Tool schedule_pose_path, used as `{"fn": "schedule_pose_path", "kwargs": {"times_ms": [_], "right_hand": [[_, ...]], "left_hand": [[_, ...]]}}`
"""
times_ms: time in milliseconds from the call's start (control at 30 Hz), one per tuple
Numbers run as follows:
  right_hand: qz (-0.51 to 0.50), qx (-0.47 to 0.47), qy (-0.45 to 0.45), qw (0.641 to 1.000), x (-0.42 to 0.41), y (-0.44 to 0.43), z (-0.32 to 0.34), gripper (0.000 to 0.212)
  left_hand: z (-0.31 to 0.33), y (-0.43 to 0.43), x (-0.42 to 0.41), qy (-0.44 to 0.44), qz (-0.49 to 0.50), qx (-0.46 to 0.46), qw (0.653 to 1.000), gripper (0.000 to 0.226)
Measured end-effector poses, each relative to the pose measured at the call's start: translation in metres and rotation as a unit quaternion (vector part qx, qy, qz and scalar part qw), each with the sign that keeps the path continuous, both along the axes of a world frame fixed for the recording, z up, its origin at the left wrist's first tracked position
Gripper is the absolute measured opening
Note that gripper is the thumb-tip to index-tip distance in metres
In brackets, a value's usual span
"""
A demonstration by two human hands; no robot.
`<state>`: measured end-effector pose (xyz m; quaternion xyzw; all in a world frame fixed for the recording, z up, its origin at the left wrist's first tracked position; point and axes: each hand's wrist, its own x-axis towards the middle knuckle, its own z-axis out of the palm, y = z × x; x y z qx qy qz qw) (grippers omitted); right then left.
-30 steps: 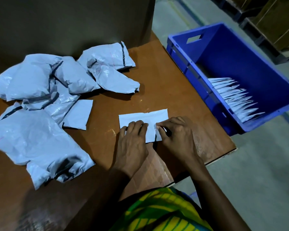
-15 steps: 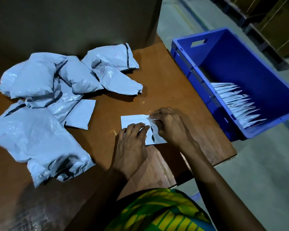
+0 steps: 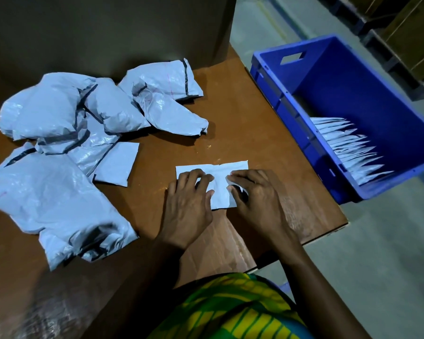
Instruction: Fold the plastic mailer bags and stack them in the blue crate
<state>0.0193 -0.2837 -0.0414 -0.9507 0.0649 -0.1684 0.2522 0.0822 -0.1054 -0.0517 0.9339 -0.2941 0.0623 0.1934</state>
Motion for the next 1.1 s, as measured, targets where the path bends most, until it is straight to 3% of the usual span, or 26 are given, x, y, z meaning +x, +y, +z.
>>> {"fn": "schedule_pose_path", "kwargs": {"times_ms": [133, 333, 467, 767, 1100], "right_hand": [[0.0, -0.003, -0.054, 0.999, -0.01, 0.011, 0.006, 0.018], [0.004, 0.014, -0.036, 0.999, -0.021, 0.017, -0.006, 0.016], [0.022, 0.002, -0.038, 0.999, -0.01, 0.01, -0.002, 0.016], [0.045, -0.047, -0.003, 0.998, 0.034, 0.009, -0.01, 0.031], [0.023, -0.115, 0.066, 0.991, 0.013, 0.026, -0.026, 0.047]], "left_hand": [[0.0, 0.0, 0.0, -0.012, -0.004, 0.013, 1.0, 0.033], [0.005, 0.01, -0.016, -0.028, -0.009, -0.08, 0.996, 0.018], [-0.005, 0.017, -0.023, -0.016, -0.013, -0.072, 0.997, 0.02], [-0.014, 0.019, -0.017, 0.025, -0.011, -0.066, 0.997, 0.031], [-0.028, 0.02, -0.018, -0.025, -0.016, -0.088, 0.996, 0.036]]}}
